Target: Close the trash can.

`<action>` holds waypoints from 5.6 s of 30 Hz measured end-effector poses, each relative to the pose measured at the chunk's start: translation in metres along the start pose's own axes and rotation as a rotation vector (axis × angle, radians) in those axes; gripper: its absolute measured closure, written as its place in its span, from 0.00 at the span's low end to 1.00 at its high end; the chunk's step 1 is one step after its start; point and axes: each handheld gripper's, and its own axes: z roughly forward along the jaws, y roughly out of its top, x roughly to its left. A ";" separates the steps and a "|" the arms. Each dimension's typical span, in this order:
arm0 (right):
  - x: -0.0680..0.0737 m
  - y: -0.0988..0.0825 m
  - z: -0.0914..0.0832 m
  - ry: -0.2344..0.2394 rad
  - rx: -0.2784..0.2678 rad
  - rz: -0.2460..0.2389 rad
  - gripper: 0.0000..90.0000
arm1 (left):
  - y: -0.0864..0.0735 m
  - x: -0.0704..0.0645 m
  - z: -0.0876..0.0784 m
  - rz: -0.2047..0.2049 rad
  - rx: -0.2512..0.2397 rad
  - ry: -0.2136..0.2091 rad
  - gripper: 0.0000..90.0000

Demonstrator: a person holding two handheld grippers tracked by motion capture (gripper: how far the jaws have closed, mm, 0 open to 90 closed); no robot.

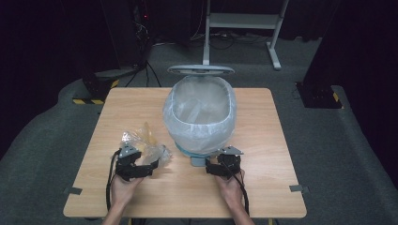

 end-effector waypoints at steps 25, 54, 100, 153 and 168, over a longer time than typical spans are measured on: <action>0.001 0.000 -0.001 -0.005 -0.007 -0.007 0.16 | 0.006 -0.017 0.038 0.069 0.065 0.025 0.34; 0.000 0.000 0.000 0.003 -0.004 -0.004 0.16 | 0.000 -0.017 0.038 0.153 0.088 0.044 0.90; -0.001 0.000 0.000 0.020 0.000 0.008 0.18 | 0.072 0.009 -0.056 0.116 -0.094 -0.107 0.91; -0.001 0.000 0.000 0.021 0.000 0.008 0.18 | 0.176 -0.028 -0.093 0.209 -0.209 -0.218 0.92; -0.001 0.000 0.000 0.023 -0.001 0.008 0.18 | 0.205 -0.049 -0.076 0.236 -0.189 -0.259 0.92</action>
